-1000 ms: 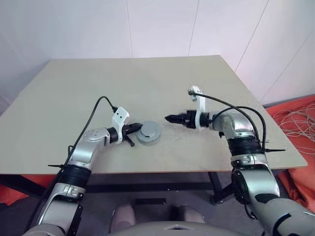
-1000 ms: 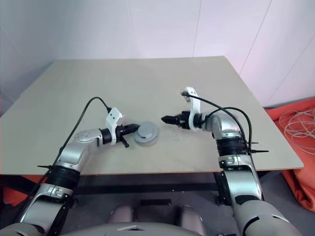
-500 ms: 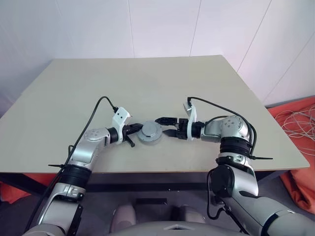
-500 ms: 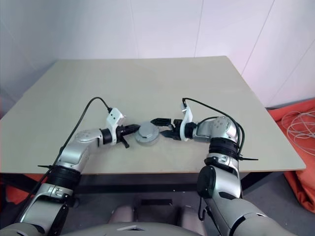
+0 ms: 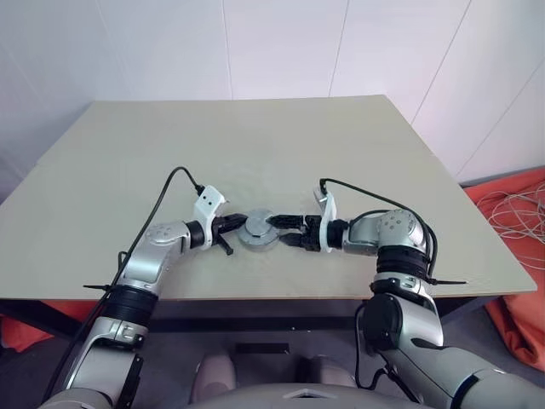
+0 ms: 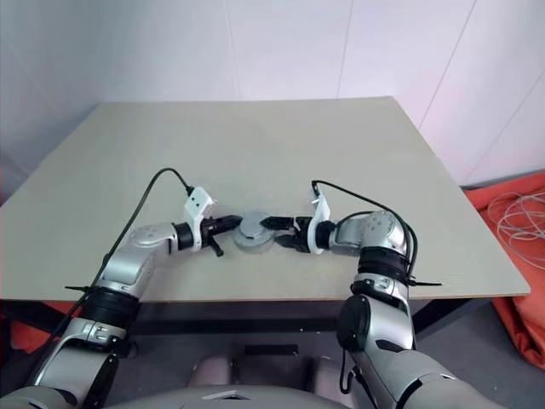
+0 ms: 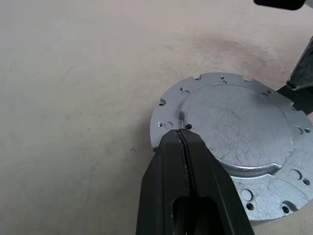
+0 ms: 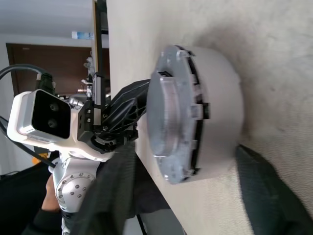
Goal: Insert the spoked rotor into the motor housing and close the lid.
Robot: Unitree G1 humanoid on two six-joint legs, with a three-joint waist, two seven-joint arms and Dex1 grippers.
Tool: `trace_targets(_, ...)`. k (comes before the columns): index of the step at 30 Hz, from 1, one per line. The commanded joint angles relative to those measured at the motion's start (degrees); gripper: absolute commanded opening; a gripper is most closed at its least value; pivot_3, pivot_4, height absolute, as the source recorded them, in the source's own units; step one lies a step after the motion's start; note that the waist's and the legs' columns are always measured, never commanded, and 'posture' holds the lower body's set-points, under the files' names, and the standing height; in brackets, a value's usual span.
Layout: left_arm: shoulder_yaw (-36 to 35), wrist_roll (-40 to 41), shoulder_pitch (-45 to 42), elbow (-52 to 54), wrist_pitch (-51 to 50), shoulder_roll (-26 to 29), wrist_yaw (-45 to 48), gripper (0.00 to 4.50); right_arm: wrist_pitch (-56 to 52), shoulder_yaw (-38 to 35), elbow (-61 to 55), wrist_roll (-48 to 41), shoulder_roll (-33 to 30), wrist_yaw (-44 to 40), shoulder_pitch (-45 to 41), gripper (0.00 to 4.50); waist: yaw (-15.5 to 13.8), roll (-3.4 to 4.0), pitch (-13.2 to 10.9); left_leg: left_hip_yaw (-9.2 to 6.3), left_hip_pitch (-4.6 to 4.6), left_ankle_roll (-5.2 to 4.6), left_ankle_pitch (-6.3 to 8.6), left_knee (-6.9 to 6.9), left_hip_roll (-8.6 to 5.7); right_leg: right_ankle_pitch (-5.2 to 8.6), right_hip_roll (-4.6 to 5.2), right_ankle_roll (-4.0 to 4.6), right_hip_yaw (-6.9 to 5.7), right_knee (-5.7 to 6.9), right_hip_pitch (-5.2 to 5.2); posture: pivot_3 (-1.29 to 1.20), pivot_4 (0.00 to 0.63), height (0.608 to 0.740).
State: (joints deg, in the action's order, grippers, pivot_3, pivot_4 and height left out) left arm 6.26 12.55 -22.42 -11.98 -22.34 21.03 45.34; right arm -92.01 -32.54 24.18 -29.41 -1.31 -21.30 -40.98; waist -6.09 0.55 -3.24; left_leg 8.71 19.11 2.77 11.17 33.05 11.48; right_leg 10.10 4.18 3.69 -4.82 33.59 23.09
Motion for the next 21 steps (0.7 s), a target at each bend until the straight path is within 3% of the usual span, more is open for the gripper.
trace_targets(1,0.37,-0.21,-0.31,0.22,-0.36,0.03,0.22,0.00,-0.49,-0.92,-0.60,-2.92,1.07,0.14,-0.90,2.19,0.00,0.00,0.00,0.00,0.01,0.00,0.00,-0.01,0.00,0.00,0.00,0.00,0.00,0.00,0.02,0.00,0.000,0.740)
trace_targets(5,0.02,-0.15,-0.58,-0.19,-0.41,-0.11,0.40,0.00,-0.48,-1.37,-0.78,-2.89,1.83,-0.17,-0.49,1.09,0.00,0.01,0.01,0.01,0.01,0.00,0.00,-0.07,0.00,0.00,0.00,0.00,0.00,0.00,0.03,0.00,0.000,0.740)
trace_targets(15,-2.48,1.68,-0.70,-0.15,-1.53,-1.27,-0.21,0.00,0.09,-1.58,-2.76,-3.64,3.76,-0.11,0.13,1.09,0.50,0.01,0.01,0.00,-0.01,0.02,-0.01,-0.08,0.02,0.01,-0.01,-0.01,0.00,-0.05,0.03,0.00,0.000,0.740)
trace_targets(21,-16.02,14.79,-1.49,3.29,-11.64,-6.21,-6.65,0.00,-0.11,-2.97,-4.52,-4.49,3.98,-0.30,0.25,1.09,0.52,0.01,0.00,0.03,0.12,0.04,-0.02,-0.08,0.02,0.00,-0.01,-0.01,-0.01,-0.08,0.19,0.00,0.000,0.740)
